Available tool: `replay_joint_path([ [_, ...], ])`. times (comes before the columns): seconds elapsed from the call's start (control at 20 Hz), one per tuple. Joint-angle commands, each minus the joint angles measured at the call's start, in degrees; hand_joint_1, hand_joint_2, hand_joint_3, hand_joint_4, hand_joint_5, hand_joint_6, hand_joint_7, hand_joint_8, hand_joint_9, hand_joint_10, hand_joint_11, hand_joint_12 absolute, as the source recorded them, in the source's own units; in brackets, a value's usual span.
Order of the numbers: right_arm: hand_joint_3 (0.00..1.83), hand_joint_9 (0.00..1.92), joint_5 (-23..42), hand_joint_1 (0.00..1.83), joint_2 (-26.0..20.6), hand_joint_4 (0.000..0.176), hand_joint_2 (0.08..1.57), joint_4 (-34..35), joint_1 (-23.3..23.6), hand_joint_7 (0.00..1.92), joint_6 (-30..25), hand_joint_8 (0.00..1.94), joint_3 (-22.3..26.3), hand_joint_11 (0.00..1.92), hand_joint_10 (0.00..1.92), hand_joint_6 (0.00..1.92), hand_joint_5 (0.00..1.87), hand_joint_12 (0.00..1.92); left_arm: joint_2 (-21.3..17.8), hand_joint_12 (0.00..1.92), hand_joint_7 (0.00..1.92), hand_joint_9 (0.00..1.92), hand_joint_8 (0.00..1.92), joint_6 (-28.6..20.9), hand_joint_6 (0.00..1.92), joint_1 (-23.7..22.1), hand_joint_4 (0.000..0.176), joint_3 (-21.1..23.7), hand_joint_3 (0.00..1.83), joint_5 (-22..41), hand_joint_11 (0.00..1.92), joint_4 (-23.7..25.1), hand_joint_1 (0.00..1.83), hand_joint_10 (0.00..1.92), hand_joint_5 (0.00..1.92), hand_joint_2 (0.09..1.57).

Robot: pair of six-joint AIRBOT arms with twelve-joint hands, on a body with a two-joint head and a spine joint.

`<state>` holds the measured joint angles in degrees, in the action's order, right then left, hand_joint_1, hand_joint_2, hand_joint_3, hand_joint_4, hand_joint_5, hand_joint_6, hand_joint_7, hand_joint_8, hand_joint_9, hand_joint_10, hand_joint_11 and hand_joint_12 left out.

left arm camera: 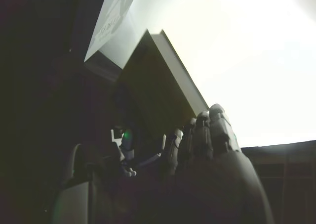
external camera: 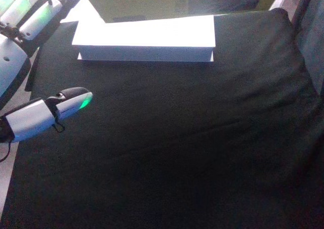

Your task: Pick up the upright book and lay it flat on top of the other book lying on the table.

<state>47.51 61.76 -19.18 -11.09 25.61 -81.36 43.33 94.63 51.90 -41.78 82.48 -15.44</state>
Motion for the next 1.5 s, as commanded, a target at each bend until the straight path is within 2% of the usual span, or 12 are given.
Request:
replay_joint_path([
  [0.0,1.27,1.87,6.0,1.63,0.1,0.176,0.57,2.4,0.1,1.78,-0.2,1.94,-0.6,1.88,1.92,1.92,1.59,1.92,-0.2,0.0,0.0,0.0,0.0,-0.1,0.0,-0.4,0.073,-0.3,0.01,7.4,0.0,1.2,0.43,0.0,0.0,1.13],
  [0.05,1.24,1.84,6.0,1.62,0.5,0.176,0.58,2.4,-0.5,1.74,-0.2,1.94,-0.9,1.85,1.92,1.92,1.57,1.92,-0.1,0.0,0.0,0.0,0.0,-0.3,0.0,-0.4,0.07,-0.4,0.01,7.4,0.0,1.2,0.4,0.0,0.0,1.13],
  [0.15,1.15,1.77,5.9,1.49,1.5,0.158,0.67,2.4,-1.8,1.65,-0.2,1.94,-1.8,1.79,1.92,1.92,1.49,1.92,0.2,0.0,0.0,0.0,0.0,-0.9,0.0,-0.5,0.115,-0.7,0.01,7.7,0.0,1.2,0.43,0.0,0.0,1.13],
  [0.2,1.14,1.73,5.7,1.51,1.9,0.172,0.65,2.4,-1.9,1.61,-0.2,1.94,-2.1,1.73,1.92,1.92,1.43,1.92,0.2,0.0,0.0,0.0,0.0,-1.0,0.0,-0.4,0.12,-0.7,0.01,7.7,0.0,1.2,0.43,0.0,0.0,1.15],
  [0.45,1.13,1.68,2.5,1.51,3.1,0.176,0.65,3.0,-1.8,1.56,-0.2,1.94,-4.7,1.7,1.92,1.92,1.42,1.92,0.6,0.0,0.0,0.0,0.0,-1.5,0.0,-0.4,0.077,-1.2,0.01,7.7,0.0,1.4,0.41,0.0,0.0,1.17],
  [0.55,1.1,1.67,1.9,1.5,3.2,0.176,0.66,3.3,-1.1,1.53,-0.2,1.94,-5.2,1.67,1.92,1.92,1.41,1.92,0.7,0.0,0.0,0.0,0.0,-1.6,0.0,-0.4,0.096,-1.2,0.0,7.7,0.0,1.4,0.4,0.0,0.0,1.15],
  [0.65,1.09,1.71,1.1,1.53,3.2,0.176,0.64,3.4,0.6,1.56,0.2,1.94,-6.1,1.74,1.92,1.92,1.41,1.92,0.9,0.0,0.0,0.0,0.0,-2.0,0.0,-0.4,0.089,-1.5,0.0,7.4,0.0,1.5,0.37,0.0,0.0,1.16],
  [0.7,1.01,1.74,0.9,1.56,3.2,0.176,0.67,3.6,1.4,1.6,0.5,1.94,-6.3,1.78,1.92,1.92,1.44,1.92,1.2,0.0,0.0,0.0,0.0,-2.3,0.0,-0.5,0.116,-1.7,0.0,7.3,0.0,1.7,0.37,0.0,0.0,1.16],
  [1.0,1.06,1.76,0.8,1.62,3.2,0.176,0.66,4.9,3.3,1.65,2.4,1.94,-6.5,1.77,1.92,1.92,1.44,1.92,1.7,0.0,0.0,0.0,0.0,-3.3,0.0,-0.6,0.117,-2.2,0.0,7.2,0.0,1.9,0.41,0.0,0.0,1.17],
  [1.1,1.12,1.76,-0.2,1.56,3.2,0.176,0.67,5.1,3.3,1.65,3.9,1.94,-6.6,1.77,1.92,1.92,1.44,1.92,1.7,0.0,0.0,0.0,0.0,-3.5,0.0,-0.6,0.144,-2.2,0.0,7.2,0.0,1.9,0.42,0.0,0.0,1.16],
  [1.3,0.98,1.67,-4.1,1.54,3.3,0.176,0.65,5.5,3.4,1.54,7.4,1.94,-6.9,1.69,1.92,1.92,1.34,1.92,2.1,0.0,0.0,0.0,0.0,-5.2,0.0,-0.7,0.113,-2.8,0.0,7.3,0.0,2.0,0.38,0.0,0.0,1.17],
  [1.45,0.92,1.68,-5.3,1.57,3.3,0.176,0.68,4.8,4.6,1.56,7.4,1.94,-7.3,1.72,1.92,1.92,1.33,1.92,2.8,0.0,0.0,0.0,0.0,-6.0,0.0,-0.7,0.129,-3.5,0.0,7.0,0.0,2.0,0.42,0.0,0.0,1.16],
])
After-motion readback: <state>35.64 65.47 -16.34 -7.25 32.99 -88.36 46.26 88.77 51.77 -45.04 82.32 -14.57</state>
